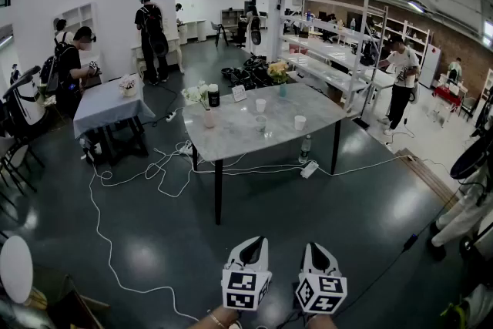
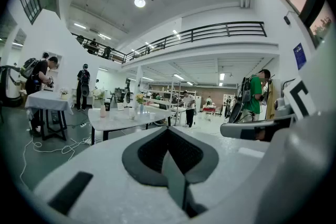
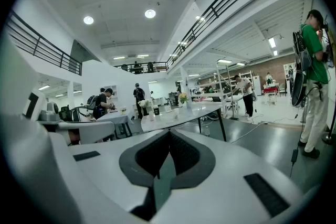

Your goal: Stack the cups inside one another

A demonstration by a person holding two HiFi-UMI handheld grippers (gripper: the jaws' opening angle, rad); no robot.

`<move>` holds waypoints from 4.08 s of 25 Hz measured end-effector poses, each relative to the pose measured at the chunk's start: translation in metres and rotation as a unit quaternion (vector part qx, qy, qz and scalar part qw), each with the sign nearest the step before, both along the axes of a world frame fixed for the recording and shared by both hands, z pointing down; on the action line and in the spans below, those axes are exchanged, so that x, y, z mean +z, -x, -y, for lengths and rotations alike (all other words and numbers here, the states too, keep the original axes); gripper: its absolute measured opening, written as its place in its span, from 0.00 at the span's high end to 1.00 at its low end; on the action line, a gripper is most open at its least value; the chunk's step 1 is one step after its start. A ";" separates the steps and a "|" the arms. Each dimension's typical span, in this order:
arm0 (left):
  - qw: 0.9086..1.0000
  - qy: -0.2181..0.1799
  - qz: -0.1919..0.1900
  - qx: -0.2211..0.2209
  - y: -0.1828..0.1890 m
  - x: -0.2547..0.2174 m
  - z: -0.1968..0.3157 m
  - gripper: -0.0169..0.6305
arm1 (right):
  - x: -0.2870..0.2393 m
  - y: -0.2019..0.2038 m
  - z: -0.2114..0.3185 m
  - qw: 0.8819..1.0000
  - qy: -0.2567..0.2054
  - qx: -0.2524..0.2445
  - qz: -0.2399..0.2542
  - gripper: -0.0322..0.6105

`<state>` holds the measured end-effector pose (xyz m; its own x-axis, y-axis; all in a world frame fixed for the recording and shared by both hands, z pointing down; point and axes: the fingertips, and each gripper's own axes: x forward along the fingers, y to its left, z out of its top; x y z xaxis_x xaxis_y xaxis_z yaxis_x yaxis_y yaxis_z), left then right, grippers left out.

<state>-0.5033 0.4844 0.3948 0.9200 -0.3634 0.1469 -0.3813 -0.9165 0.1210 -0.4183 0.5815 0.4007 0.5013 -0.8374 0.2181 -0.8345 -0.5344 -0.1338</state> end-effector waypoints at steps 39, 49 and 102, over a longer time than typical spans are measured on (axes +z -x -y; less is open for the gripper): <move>0.999 0.021 0.040 -0.006 -0.056 0.044 0.139 0.98 | 0.049 -0.073 0.131 0.998 0.005 0.007 0.065 0.94; 0.999 0.011 0.042 -0.016 -0.154 0.033 0.186 0.98 | 0.042 -0.177 0.175 0.997 0.002 -0.002 0.077 0.94; 0.996 0.018 0.064 -0.054 -0.441 0.055 0.392 0.98 | 0.059 -0.465 0.387 0.996 0.045 -0.053 0.060 0.94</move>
<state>-0.0624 0.0920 0.4502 0.8487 -0.4510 0.2763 -0.4915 -0.8654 0.0973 0.0472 0.1943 0.4601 0.3768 -0.8588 0.3470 -0.8677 -0.4584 -0.1922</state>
